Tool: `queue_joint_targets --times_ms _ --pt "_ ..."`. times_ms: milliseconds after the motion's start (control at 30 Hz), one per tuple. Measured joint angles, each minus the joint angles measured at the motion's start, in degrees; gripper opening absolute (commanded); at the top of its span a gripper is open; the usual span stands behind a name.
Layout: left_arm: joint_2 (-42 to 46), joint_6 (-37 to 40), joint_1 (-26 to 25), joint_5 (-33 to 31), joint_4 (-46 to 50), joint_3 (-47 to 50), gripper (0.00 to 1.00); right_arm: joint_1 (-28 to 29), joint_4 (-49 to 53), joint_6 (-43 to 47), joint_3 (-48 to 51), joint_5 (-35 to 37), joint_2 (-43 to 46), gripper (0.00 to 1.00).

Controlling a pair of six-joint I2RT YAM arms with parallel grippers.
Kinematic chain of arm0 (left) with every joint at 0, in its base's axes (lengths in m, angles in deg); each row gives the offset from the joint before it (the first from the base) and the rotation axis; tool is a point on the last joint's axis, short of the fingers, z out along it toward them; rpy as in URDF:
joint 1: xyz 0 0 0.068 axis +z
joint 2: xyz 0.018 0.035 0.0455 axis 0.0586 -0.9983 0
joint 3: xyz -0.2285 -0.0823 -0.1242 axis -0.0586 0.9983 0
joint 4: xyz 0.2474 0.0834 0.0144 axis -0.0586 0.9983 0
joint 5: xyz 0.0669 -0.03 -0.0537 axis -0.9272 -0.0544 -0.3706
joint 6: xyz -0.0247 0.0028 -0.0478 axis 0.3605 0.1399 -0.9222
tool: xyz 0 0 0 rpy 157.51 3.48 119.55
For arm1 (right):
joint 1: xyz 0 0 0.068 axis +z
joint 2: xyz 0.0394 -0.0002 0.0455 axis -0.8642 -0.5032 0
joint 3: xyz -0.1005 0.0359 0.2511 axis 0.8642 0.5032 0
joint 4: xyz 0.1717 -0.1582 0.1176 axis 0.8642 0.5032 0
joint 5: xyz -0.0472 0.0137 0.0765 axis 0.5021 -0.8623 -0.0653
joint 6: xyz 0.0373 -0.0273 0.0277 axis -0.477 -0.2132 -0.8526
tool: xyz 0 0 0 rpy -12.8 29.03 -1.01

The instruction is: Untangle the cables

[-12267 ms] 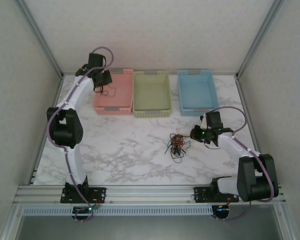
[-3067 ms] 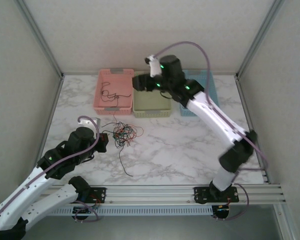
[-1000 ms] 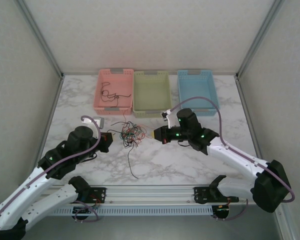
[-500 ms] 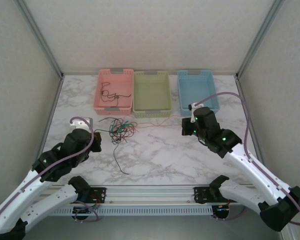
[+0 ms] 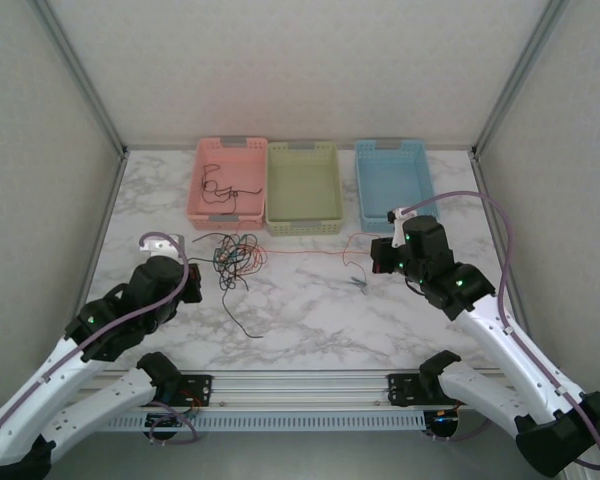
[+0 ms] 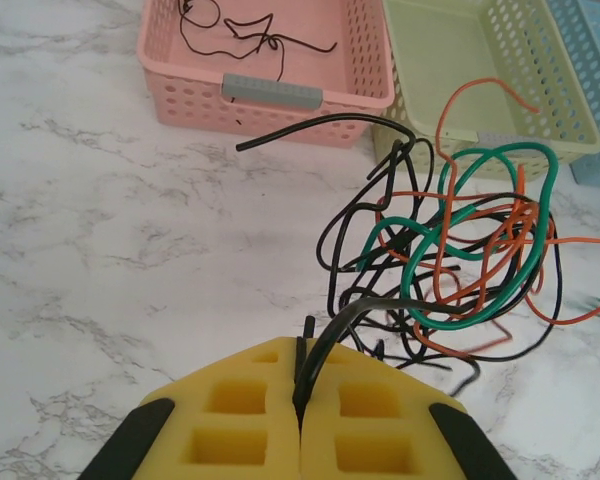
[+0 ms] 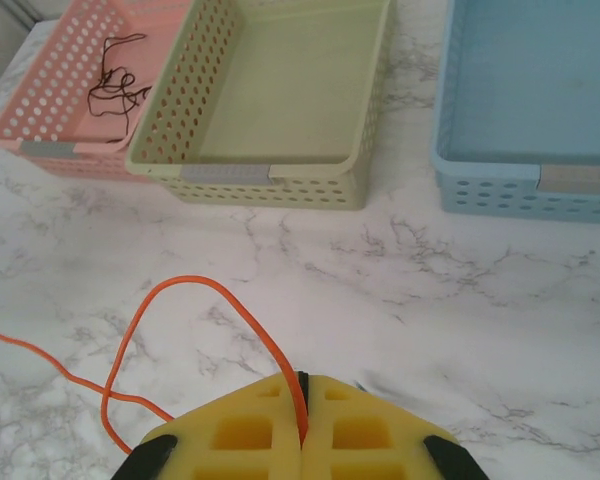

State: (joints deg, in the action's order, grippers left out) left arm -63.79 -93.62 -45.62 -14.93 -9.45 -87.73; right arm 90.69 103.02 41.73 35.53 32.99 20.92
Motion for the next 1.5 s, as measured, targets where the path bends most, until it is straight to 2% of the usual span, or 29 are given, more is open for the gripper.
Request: queue_joint_targets --times_ms 267,600,800,1033,1267,1500 --pt "-3.13 -0.02 0.00 -0.26 -0.04 0.00 0.00 -0.26 0.76 1.84 -4.13 -2.47 -0.04 0.00" --pt "-7.41 -0.70 0.00 0.39 -2.34 1.92 0.00 -0.28 0.72 -0.72 -8.26 -13.46 -0.15 0.00" --pt "-10.36 -1.29 0.00 1.55 -4.46 5.01 0.00 -0.28 0.96 -2.60 -15.69 -17.99 -0.96 0.00" --pt "-12.83 -2.38 0.00 1.92 -7.28 6.32 0.00 -0.26 4.68 -3.39 -29.40 -21.20 -3.78 0.00" --pt "-14.43 -2.86 0.00 1.92 -9.29 7.04 0.00 -0.26 9.73 -1.62 -41.77 -20.20 -5.51 0.00" --pt "-14.91 -3.67 0.00 1.84 -10.36 7.04 0.00 -0.26 15.37 1.68 -47.69 -11.47 -7.69 0.00"
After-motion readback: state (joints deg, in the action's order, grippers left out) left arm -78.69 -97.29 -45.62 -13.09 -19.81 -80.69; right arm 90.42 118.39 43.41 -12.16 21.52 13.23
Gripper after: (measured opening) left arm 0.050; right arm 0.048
